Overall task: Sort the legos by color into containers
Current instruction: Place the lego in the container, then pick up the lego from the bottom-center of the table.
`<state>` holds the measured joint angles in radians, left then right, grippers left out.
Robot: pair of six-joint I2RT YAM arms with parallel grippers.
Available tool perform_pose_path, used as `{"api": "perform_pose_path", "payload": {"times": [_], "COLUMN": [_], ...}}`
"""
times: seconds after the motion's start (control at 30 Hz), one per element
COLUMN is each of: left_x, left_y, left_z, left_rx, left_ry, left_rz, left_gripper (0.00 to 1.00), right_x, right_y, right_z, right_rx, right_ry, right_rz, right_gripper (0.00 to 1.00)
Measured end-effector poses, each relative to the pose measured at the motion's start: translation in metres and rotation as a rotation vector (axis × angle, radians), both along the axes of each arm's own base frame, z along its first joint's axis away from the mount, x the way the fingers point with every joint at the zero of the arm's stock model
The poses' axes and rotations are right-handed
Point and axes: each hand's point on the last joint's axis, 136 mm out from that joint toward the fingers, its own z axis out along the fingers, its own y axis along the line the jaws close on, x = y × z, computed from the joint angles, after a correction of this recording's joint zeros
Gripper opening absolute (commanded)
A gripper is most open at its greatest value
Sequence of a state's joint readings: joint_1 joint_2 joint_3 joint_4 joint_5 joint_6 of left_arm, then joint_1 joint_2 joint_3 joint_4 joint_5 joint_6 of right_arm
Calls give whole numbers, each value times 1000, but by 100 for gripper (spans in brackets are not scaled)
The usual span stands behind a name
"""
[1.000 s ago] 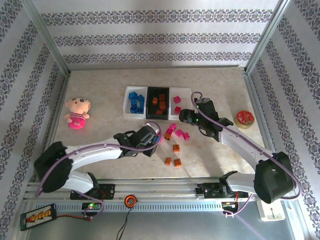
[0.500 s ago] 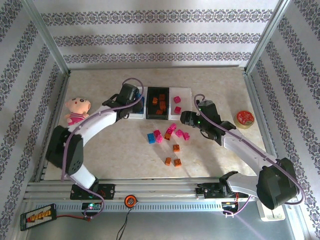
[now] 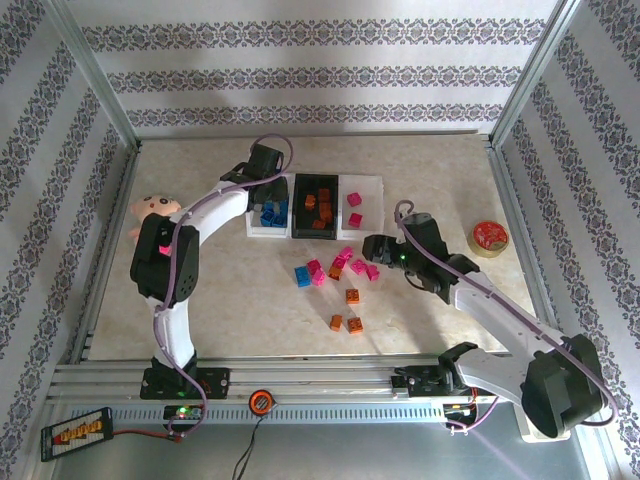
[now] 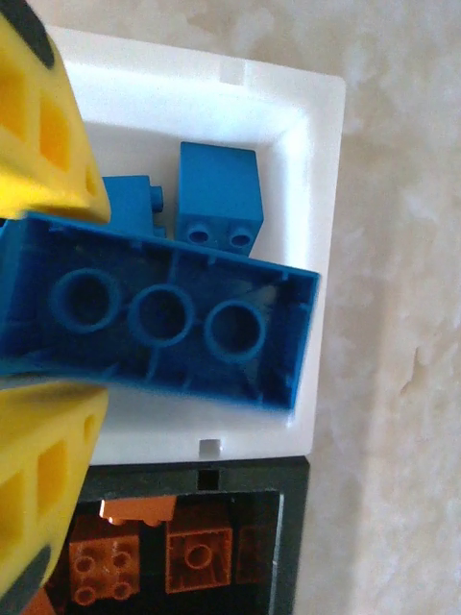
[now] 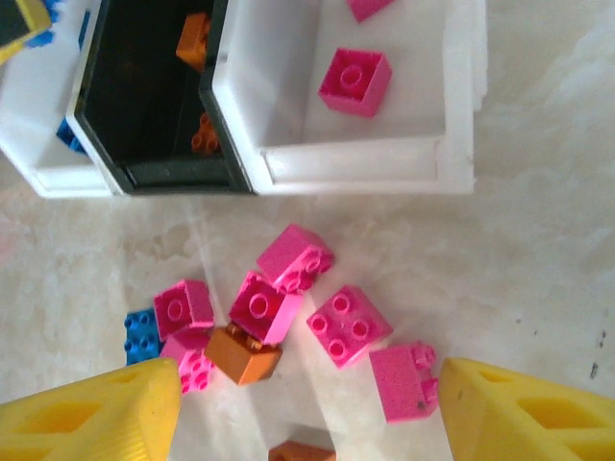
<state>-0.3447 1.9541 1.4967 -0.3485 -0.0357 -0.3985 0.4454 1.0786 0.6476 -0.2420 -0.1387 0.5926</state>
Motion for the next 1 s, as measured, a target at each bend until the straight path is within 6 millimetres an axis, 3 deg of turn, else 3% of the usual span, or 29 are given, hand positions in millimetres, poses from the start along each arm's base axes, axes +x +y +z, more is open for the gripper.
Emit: {"api": "perform_pose_path", "payload": {"times": [0.2, 0.33, 0.43, 0.47, 0.5, 0.57, 0.8, 1.0], "left_x": [-13, -37, -67, -80, -92, -117, -180, -200], "left_y": [-10, -17, -25, -28, -31, -34, -16, -5], "left_z": [16, 65, 104, 112, 117, 114, 57, 55], "left_rx": [-76, -157, -238, -264, -287, -326, -345, -363], "left_ry": [-2, -89, -180, -202, -220, -224, -119, -138], "left_rz": [-33, -68, -108, -124, -140, -162, -148, -130], "left_gripper": [68, 80, 88, 99, 100, 100, 100, 100], "right_x": [-21, -38, -54, -60, -64, -76, -112, -115], "right_y": [18, 37, 50, 53, 56, 65, 88, 101], "right_z": [-9, -17, -32, -38, -42, -53, -77, -84], "right_rx": [-7, -29, -72, -88, -101, -134, -232, -314], "right_ry": [45, 72, 116, 131, 143, 171, 221, 227], "right_rz": [84, 164, 223, 242, 256, 299, 440, 488], "right_gripper": [71, 70, 70, 70, 70, 70, 70, 67]}}
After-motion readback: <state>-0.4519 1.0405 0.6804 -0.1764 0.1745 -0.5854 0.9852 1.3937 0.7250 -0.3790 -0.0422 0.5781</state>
